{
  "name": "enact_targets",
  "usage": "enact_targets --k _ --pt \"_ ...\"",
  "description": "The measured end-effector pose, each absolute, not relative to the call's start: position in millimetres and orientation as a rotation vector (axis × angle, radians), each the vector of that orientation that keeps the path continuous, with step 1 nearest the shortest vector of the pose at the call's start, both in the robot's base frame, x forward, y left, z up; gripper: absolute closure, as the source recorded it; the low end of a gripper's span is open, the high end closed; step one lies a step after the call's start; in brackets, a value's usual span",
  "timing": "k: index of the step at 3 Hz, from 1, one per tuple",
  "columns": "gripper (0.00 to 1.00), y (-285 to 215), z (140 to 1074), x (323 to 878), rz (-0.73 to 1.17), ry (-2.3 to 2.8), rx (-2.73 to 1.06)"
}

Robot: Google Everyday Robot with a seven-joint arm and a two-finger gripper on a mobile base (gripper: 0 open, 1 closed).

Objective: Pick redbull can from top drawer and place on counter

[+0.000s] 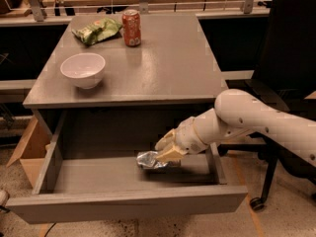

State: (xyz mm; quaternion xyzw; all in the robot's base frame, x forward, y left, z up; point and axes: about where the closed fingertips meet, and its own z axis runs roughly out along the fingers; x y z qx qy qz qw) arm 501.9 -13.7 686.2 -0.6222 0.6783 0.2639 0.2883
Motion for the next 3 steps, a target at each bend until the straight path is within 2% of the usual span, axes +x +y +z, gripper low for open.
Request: enact_targets --k 1,2,3 --pt "1.0 -35.1 735.6 507.7 0.69 1.719 -1.621" --pt "0.97 -34.4 735.4 507.4 0.691 1.718 -1.622" --pt "0.75 -33.1 735.2 506.9 0.693 1.716 -1.625"
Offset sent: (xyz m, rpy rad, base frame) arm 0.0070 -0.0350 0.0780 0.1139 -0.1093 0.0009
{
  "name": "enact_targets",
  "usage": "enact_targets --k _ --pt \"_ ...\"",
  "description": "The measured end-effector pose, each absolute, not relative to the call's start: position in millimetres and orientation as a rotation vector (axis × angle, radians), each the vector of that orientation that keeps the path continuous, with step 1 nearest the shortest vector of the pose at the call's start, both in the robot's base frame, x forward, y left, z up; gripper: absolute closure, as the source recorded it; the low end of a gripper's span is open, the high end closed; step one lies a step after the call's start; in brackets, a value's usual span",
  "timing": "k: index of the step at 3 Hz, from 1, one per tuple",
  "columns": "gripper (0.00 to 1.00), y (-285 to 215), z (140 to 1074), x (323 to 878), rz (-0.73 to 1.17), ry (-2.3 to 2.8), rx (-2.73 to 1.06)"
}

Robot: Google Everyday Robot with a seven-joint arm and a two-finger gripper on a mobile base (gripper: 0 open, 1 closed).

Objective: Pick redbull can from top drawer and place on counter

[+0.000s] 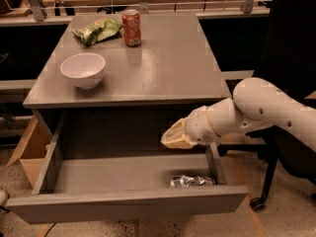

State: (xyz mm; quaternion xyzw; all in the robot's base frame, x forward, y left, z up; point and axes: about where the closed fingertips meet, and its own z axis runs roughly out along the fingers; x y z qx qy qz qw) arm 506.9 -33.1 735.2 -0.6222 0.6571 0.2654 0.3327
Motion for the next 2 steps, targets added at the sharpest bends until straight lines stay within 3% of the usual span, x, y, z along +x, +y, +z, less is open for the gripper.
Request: enact_targets --k 2 --pt "0.28 -29.9 734.6 505.8 0.698 1.713 -1.632"
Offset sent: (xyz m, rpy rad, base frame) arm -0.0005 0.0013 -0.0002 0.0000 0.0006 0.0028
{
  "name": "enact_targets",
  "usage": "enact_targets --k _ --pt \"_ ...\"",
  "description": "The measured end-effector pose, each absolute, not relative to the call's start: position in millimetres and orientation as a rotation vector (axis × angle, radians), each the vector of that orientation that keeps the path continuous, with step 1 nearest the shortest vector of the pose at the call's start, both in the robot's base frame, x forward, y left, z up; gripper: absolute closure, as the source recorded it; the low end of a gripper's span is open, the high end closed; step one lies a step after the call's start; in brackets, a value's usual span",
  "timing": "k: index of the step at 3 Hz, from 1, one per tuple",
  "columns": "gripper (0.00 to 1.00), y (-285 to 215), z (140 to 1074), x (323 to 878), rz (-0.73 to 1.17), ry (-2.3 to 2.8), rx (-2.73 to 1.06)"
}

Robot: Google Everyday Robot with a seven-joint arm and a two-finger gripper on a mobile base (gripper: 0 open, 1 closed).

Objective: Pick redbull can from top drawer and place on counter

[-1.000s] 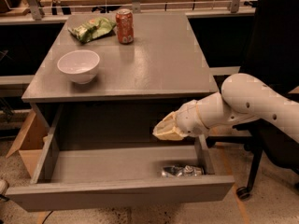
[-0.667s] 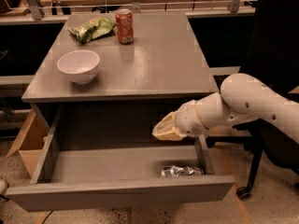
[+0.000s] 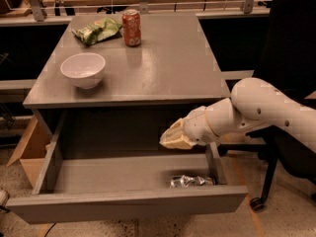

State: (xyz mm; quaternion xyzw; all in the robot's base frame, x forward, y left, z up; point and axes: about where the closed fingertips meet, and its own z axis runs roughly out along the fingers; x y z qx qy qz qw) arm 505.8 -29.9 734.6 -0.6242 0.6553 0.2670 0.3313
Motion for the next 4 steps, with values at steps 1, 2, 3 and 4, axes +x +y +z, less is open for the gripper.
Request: enact_targets --k 1,2,3,4 --pt "0.05 -28 734 505 0.7 1.711 -1.635" --pt "0.0 -30 728 505 0.693 1.72 -1.661" --pt "0.0 -40 715 504 0.678 1.735 -1.677" --pt "0.0 -61 711 502 0.698 1.729 -1.628"
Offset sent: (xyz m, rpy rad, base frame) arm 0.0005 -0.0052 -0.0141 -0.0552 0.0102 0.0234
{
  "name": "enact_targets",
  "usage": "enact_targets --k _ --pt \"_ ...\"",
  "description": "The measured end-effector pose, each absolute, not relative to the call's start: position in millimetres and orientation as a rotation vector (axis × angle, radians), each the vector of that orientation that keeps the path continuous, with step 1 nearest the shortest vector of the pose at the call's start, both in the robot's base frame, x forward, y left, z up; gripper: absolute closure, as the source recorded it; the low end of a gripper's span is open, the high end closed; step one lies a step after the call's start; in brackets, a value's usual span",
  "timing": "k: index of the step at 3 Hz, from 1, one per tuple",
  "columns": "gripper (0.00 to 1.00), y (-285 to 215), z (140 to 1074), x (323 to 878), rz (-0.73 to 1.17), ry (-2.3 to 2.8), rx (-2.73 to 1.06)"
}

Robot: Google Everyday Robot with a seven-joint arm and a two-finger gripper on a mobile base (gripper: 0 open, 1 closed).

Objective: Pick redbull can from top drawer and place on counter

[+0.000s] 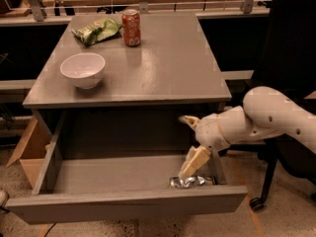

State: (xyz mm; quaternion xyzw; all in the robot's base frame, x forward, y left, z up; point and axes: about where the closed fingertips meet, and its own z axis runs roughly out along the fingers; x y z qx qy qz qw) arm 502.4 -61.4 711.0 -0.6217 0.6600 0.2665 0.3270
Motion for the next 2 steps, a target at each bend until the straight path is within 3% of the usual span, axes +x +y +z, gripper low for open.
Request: enact_targets --k 2 --pt "0.0 -135 710 488 0.705 1.778 -1.423"
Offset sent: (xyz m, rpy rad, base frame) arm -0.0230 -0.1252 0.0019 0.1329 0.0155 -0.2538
